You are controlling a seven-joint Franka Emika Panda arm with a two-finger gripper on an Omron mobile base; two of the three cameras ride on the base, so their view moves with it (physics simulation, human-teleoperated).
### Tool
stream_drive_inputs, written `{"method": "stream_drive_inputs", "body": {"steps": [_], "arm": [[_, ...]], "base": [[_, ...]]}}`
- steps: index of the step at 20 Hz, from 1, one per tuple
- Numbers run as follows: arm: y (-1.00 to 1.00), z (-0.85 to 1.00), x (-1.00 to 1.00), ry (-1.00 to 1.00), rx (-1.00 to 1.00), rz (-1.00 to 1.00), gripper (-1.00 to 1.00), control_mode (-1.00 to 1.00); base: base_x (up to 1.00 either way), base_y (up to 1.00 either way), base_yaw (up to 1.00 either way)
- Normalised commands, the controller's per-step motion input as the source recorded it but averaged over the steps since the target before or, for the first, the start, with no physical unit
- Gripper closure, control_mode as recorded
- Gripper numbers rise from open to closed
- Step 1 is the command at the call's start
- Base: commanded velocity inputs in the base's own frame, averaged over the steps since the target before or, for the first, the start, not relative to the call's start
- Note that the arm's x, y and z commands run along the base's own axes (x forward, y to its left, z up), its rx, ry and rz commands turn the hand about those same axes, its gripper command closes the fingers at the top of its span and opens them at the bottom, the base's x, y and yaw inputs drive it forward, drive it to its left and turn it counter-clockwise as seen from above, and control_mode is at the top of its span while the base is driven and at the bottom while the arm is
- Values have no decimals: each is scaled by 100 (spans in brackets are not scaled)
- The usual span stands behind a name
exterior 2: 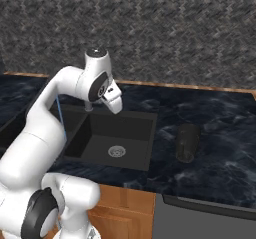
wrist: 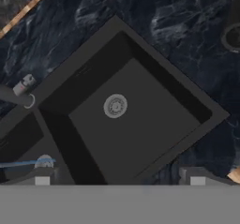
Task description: Turn on the sink faucet and place the jug under the water for a few seconds to fill it up.
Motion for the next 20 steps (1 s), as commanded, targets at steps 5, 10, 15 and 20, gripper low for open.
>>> {"method": "stream_drive_inputs", "body": {"steps": [5,10,15,20], "arm": [[0,0,-41,5,-3,24,-100,-100],[0,0,0,0,-1,0,-100,-100],[0,-6,0,2,-2,0,-100,-100],[0,-23,-6,1,-2,0,-100,-100]], "base": [[0,0,0],[0,0,0],[0,0,0],[0,0,0]]}}
